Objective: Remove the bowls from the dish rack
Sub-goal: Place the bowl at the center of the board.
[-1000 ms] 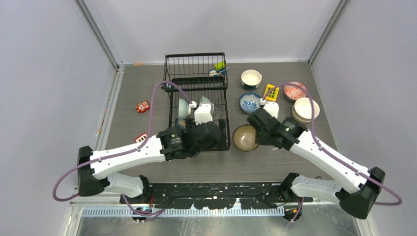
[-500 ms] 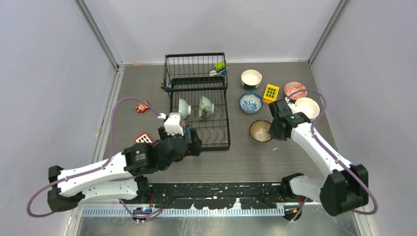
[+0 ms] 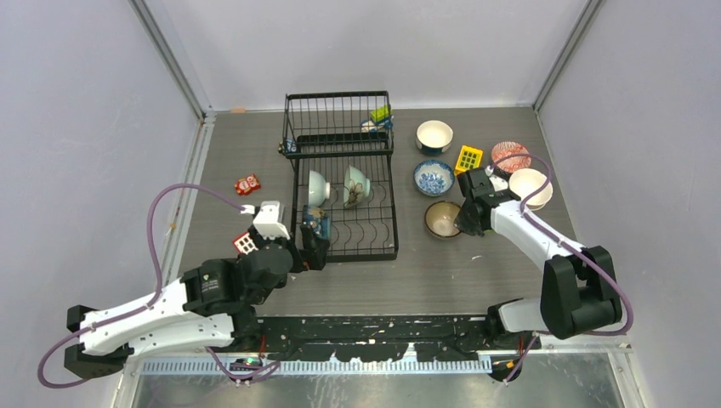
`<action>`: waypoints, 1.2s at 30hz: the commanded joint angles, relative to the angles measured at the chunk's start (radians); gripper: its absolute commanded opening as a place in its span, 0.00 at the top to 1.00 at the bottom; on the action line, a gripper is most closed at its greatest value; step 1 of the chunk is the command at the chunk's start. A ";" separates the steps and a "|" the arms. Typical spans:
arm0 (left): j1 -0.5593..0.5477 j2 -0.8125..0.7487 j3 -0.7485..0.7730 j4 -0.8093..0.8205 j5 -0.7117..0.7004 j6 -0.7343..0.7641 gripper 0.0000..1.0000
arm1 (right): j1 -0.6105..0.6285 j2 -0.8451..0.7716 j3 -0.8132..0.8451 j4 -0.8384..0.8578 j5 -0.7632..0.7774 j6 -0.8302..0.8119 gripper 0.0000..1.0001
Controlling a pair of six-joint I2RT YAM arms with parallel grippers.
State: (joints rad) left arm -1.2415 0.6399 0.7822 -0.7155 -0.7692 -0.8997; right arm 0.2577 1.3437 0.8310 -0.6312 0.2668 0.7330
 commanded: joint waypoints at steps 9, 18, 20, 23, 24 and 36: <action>0.000 0.051 0.026 0.025 -0.051 0.028 0.00 | -0.005 0.027 -0.030 0.123 -0.025 0.043 0.99; 0.000 0.046 0.022 0.008 -0.051 0.014 0.00 | -0.006 0.028 -0.042 0.119 -0.040 0.041 0.85; 0.000 0.044 0.020 0.007 -0.055 0.013 0.00 | -0.006 0.027 -0.041 0.115 -0.043 0.039 0.81; 0.000 0.048 0.020 -0.003 -0.062 0.014 0.00 | -0.006 0.013 -0.044 0.110 -0.040 0.042 0.73; 0.000 0.049 0.021 -0.009 -0.065 0.015 0.00 | -0.006 0.006 -0.043 0.108 -0.041 0.041 0.70; 0.005 0.127 0.055 -0.117 -0.097 0.024 0.00 | -0.001 -0.229 0.068 -0.071 -0.027 -0.006 0.28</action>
State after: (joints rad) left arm -1.2411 0.7403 0.7849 -0.7815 -0.8150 -0.8825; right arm 0.2550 1.2606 0.8017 -0.6189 0.2188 0.7586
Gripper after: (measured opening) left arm 0.993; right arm 0.706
